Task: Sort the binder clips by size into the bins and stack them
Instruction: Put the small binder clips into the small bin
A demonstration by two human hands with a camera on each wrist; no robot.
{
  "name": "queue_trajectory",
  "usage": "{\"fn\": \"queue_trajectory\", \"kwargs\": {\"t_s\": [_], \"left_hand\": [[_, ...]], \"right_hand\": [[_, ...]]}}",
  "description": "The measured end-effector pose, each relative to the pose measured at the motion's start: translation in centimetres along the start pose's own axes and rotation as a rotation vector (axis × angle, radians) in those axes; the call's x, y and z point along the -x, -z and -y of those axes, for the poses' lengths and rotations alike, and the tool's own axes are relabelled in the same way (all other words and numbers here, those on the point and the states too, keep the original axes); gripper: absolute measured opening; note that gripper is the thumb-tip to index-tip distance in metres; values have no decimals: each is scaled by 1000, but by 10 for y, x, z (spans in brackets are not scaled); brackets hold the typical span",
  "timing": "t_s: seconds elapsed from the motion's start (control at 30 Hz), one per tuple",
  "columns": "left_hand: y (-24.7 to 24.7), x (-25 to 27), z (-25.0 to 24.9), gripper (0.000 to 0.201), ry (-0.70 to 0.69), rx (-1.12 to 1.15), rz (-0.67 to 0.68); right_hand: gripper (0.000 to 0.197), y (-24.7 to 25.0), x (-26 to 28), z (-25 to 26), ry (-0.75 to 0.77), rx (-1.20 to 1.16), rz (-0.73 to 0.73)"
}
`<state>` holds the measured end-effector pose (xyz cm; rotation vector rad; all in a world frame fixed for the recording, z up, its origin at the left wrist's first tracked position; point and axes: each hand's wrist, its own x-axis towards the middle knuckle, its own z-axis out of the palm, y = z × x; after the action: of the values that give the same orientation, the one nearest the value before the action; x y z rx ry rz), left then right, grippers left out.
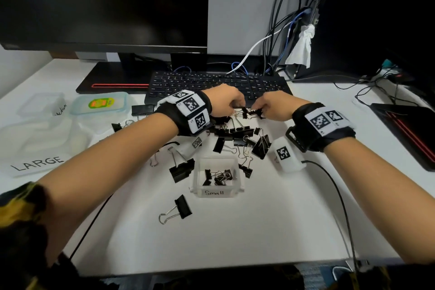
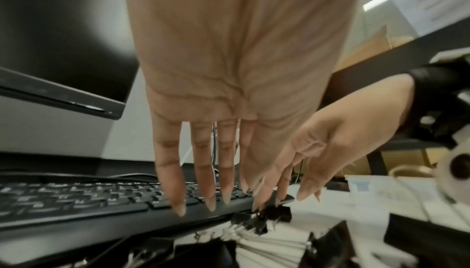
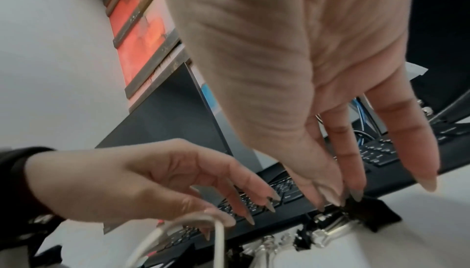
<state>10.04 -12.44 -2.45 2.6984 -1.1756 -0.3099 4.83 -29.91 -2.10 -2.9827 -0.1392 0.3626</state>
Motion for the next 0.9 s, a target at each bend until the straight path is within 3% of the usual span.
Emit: {"fn": "queue_trajectory", "kwargs": {"t_s": [0.1, 0.3, 0.4, 0.63, 0.9], "left_hand": [[-1, -13, 0, 45, 8, -103, 76], [-4, -24, -9, 49, 25, -182, 118], [-3, -27, -14, 41, 26, -163, 99], [-5, -29, -23, 34, 52, -147, 77], [-5, -31, -31, 4, 52, -279, 79]], "right_hand": [[48, -2, -1, -8, -19, -11, 23], [31, 5, 5, -14, 30, -72, -66], [37, 3, 5, -13, 65, -93, -66], [23, -6, 9, -12, 53, -125, -38], [9, -10, 12, -15, 31, -132, -36]]}}
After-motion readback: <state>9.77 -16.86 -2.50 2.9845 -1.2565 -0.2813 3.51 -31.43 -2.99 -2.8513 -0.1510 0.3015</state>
